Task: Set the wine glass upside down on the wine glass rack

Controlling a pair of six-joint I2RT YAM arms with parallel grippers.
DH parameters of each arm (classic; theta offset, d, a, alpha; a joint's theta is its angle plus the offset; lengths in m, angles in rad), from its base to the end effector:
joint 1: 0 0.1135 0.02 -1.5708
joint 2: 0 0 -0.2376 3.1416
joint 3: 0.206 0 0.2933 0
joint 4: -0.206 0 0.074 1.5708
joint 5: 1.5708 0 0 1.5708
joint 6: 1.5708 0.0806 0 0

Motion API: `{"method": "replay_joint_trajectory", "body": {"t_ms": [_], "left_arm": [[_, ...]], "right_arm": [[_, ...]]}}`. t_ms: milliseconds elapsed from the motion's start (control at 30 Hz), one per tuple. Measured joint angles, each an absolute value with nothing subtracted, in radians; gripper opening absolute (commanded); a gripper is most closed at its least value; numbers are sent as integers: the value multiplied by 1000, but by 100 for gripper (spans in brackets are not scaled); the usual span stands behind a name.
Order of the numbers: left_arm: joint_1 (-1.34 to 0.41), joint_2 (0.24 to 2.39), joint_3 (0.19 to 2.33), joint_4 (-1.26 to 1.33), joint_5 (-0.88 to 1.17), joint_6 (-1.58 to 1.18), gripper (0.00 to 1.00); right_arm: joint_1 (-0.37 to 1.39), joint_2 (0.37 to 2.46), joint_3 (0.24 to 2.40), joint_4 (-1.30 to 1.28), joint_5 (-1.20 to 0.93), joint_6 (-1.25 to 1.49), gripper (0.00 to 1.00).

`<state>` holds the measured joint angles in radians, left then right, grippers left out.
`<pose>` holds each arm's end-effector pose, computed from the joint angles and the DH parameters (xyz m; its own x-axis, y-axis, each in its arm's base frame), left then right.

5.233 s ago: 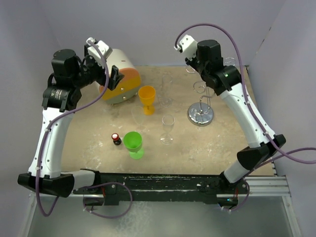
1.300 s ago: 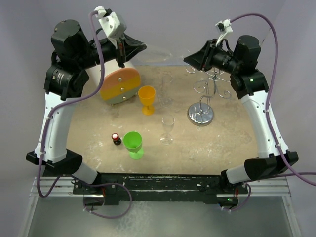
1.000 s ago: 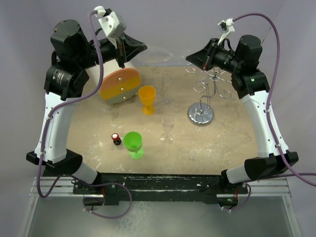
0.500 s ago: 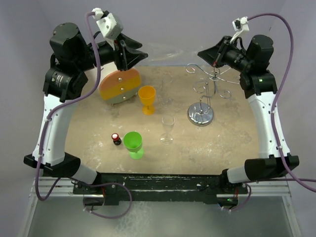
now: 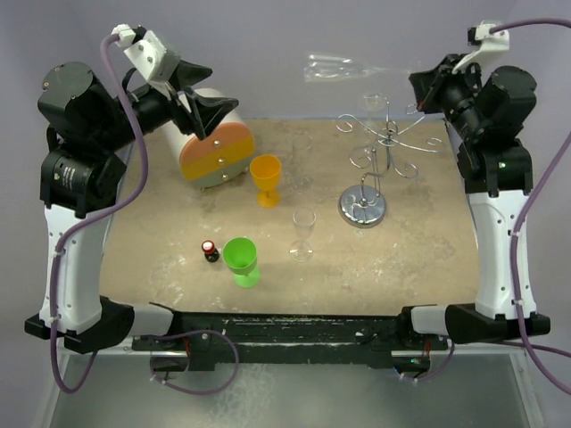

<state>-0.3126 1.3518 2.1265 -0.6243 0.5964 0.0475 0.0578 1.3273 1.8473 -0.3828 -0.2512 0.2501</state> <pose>0.2436 -0.1263 0.6102 0.1796 -0.0168 -0.9836 0.7752 0.6180 0.1310 0.3310 0.0392 0.5596 0.0576 0.2435 -0.9682 -0.3262 0.9212 0.2122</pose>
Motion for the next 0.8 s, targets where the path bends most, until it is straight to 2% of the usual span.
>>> {"method": "replay_joint_trajectory", "body": {"t_ms": [300, 800], "left_arm": [[-294, 1318, 2065, -662, 528, 91, 85], [-276, 1306, 2016, -682, 504, 125, 93]], "right_arm": [[58, 1291, 1930, -385, 117, -6, 0], [58, 1415, 2024, -378, 568, -407, 0]]}}
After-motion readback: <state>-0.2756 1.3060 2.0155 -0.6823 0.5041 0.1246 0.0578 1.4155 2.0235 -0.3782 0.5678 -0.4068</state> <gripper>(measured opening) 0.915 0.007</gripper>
